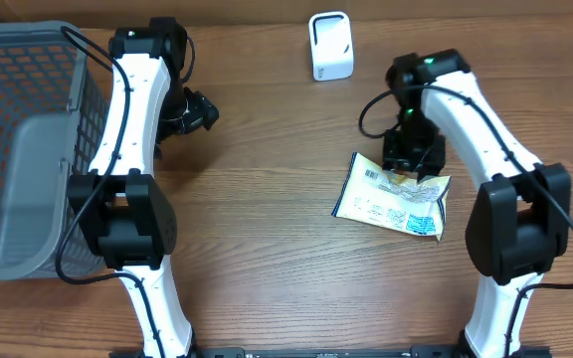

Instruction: Scan the item barcode

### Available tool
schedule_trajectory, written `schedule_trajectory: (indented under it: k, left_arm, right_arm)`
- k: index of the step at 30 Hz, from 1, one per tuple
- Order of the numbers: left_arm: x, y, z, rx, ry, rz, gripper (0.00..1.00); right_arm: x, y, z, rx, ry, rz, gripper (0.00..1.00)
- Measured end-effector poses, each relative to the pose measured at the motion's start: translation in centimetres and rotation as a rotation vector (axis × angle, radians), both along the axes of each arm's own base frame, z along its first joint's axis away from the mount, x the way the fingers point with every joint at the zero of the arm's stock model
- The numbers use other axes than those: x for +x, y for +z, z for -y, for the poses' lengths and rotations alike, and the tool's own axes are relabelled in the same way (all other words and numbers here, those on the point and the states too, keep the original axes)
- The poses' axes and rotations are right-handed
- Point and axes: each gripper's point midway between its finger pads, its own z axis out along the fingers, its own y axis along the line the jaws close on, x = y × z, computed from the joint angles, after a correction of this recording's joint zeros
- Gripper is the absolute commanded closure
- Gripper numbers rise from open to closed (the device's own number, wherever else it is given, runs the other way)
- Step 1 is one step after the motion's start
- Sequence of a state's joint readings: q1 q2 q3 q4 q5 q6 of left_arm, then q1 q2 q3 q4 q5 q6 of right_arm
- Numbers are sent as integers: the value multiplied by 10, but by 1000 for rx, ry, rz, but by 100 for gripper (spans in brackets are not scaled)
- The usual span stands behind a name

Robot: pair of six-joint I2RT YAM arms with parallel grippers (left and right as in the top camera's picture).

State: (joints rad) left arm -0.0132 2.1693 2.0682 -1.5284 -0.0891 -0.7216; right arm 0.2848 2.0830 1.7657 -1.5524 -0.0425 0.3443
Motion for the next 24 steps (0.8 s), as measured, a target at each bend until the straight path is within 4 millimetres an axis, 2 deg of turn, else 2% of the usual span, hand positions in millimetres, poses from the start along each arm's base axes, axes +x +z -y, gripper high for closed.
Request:
schedule_trajectory:
  k: [7,9,10,12,17,19,20,22,24]
  left_arm:
    - [0,0,0,0,0,1,0]
    - [0,0,0,0,0,0,1]
    - [0,0,0,0,0,1,0]
    - [0,0,0,0,0,0,0]
    - [0,0,0,0,0,1,0]
    - [0,0,0,0,0,0,0]
    - [0,0,0,0,0,1,0]
    - [0,0,0,0,0,1,0]
    - [0,0,0,0,0,1,0]
  right_arm:
    - [-16,-48,-34,25,99,13,43]
    - [-16,-60,-39,32,108,34,59]
    - [-16,-65,-39,33,106,41,61]
    - [-13,-67,-39,39,96,67,66]
    - [-16,-61,-37,35,86,49,63]
    - [-22,-53,-34,20,86,10,59]
    - [-24,-46,-34,14,86,-7,49]
    - [-18,-23,-32,-3,84,-7,0]
    - [-11,-5,-26,-32,83,4,0]
